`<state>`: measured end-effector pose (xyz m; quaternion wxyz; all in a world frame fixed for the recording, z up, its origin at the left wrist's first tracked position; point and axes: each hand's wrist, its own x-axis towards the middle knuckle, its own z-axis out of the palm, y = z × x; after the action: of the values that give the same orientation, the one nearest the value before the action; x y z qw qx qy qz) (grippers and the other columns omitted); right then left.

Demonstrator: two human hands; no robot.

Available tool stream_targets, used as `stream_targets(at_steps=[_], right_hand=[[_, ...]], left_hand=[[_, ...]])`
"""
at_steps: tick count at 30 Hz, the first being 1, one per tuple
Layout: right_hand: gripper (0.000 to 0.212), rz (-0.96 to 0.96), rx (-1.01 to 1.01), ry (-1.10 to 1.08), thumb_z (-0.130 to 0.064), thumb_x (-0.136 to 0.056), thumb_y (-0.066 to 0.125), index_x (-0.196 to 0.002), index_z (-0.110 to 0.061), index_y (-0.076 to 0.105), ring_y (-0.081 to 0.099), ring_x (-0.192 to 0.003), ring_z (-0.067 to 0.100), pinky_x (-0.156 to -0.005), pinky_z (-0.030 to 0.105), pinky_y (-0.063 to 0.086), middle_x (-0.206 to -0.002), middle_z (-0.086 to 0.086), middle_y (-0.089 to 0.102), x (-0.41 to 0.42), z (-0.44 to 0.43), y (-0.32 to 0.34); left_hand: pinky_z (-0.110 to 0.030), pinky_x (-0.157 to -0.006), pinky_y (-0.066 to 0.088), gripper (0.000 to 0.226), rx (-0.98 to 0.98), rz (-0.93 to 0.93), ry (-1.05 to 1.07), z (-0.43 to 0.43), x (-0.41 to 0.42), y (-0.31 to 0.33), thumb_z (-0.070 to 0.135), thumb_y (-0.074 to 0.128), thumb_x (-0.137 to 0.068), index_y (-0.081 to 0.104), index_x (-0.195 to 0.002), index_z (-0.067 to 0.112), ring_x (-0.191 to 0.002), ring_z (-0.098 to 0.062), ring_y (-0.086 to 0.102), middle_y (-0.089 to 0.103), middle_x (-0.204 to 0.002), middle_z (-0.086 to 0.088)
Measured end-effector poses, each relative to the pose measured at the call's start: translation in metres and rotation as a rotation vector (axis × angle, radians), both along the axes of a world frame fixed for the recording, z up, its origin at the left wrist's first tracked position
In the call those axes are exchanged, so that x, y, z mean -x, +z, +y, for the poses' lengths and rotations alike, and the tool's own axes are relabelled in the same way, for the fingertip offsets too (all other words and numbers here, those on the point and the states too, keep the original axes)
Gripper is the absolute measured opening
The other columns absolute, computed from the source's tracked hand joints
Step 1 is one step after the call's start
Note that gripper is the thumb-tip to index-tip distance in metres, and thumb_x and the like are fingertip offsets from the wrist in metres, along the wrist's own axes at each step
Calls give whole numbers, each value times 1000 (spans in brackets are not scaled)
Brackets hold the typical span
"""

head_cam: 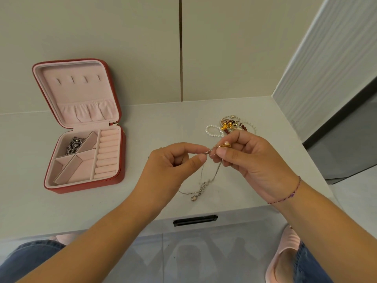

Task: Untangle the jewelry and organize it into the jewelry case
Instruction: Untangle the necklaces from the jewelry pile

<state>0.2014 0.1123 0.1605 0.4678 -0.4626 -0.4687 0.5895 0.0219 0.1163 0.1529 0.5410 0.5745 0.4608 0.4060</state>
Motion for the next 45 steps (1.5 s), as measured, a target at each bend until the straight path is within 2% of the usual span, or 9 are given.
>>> stream_targets(at_steps=[5,10,13,16,21,28,34,40,45], right_hand=[[15,34,23,-3,-9,-70,76,-77,-12,63,65,-73,16,-66,23,49,-76,7,71,2,-1,-1],[19,141,68,-14,-2,-69,72,-78,-9,58,64,-72,14,-65,20,49,-79,8,71,3,1,-1],[9,233,105,-39,-5,-70,61,-74,-11,57,64,-67,14,-60,19,49,-77,9,70,2,2,0],[12,277,131,-54,-5,-70,59,-66,-16,60,62,-64,14,-58,19,48,-75,9,69,1,3,0],[11,269,143,-25,-5,-70,59,-73,-15,55,57,-62,12,-60,19,47,-72,6,67,0,3,-3],[25,113,55,96,0,-69,61,-89,-13,64,55,-68,8,-68,16,47,-72,0,60,2,1,-5],[21,157,27,23,-1,-67,64,-83,-15,66,59,-72,9,-73,16,48,-72,-1,63,-2,4,-5],[18,210,43,-43,-1,-65,65,-71,-18,67,62,-72,11,-71,17,49,-73,2,65,-4,7,-4],[22,234,85,-59,4,-69,68,-74,-16,59,64,-73,16,-86,30,44,-75,3,64,-7,8,-6]], left_hand=[[-13,-44,25,8,43,-19,-5,-1,0,1,23,69,-81,74,-81,17,-46,-10,22,27,-58,-15],[-13,-43,25,17,93,-5,-41,-2,-1,-1,13,65,-86,68,-71,21,-44,-8,23,33,-50,3],[-13,-43,26,21,102,-4,-42,-2,-1,-2,11,63,-86,65,-68,21,-44,-8,24,33,-49,6],[-15,-44,25,16,89,-23,-42,-1,-1,-2,15,66,-84,64,-70,20,-46,-10,23,31,-50,3],[-14,-45,26,23,56,-40,-16,0,-1,-3,6,62,-88,63,-70,19,-47,-10,24,31,-51,2],[-17,-43,25,11,121,-227,-3,2,1,2,14,72,-76,67,-73,23,-46,-8,26,39,-51,10],[-16,-42,28,9,188,-188,-12,4,4,-2,18,60,-73,64,-66,22,-49,-10,28,36,-53,4],[-23,-60,42,17,230,-303,-88,5,3,-4,12,47,-68,59,-60,20,-70,-15,54,58,-76,-4],[-25,-72,45,22,216,-303,-21,4,2,-5,11,50,-70,59,-55,24,-82,-17,64,70,-83,-5]])
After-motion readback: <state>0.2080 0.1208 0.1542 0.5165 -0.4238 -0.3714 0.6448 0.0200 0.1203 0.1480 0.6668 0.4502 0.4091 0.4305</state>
